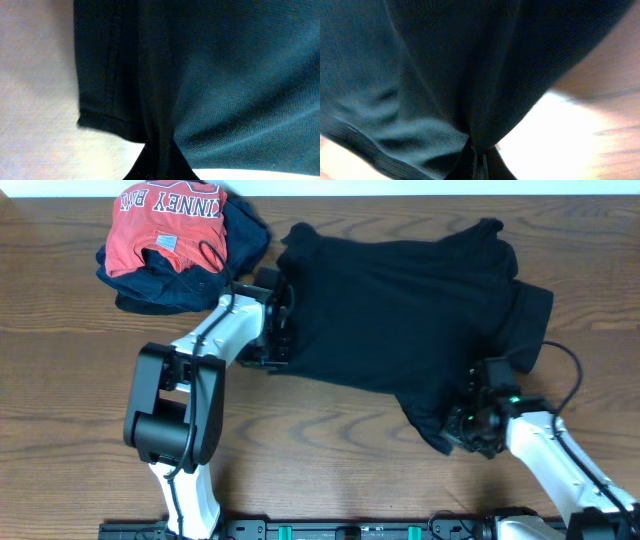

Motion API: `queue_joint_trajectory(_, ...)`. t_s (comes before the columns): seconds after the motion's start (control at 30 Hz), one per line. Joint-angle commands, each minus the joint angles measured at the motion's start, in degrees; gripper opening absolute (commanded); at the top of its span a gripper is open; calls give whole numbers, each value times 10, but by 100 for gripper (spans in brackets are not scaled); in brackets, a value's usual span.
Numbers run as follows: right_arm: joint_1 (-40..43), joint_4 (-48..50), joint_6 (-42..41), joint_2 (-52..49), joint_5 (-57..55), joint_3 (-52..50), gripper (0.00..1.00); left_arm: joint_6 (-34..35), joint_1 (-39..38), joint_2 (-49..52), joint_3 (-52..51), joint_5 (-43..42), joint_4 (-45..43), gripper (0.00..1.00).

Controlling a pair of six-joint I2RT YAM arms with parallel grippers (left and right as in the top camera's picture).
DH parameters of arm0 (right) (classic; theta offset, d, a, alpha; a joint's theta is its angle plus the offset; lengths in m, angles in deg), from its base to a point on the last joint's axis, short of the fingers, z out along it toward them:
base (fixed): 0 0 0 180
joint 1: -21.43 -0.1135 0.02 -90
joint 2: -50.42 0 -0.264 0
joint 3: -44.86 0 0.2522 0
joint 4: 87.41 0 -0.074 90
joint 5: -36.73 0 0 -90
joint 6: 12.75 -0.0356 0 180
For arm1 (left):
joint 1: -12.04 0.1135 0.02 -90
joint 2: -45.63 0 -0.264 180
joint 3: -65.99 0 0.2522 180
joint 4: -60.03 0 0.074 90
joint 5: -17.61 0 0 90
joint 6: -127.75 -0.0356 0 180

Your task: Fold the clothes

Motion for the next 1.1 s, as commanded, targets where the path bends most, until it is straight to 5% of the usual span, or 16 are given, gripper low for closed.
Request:
queue_joint_trajectory(0.0, 61, -59, 73, 32, -13, 93, 1, 1, 27, -40, 17, 10, 19, 6)
queue_joint_trajectory(0.3, 195, -244, 205, 37, -17, 286, 2, 1, 53, -156, 17, 10, 46, 6)
queue_joint_trajectory(1.07, 333, -384, 318, 35, -19, 421, 6, 8, 51, -318, 14, 6, 144, 6)
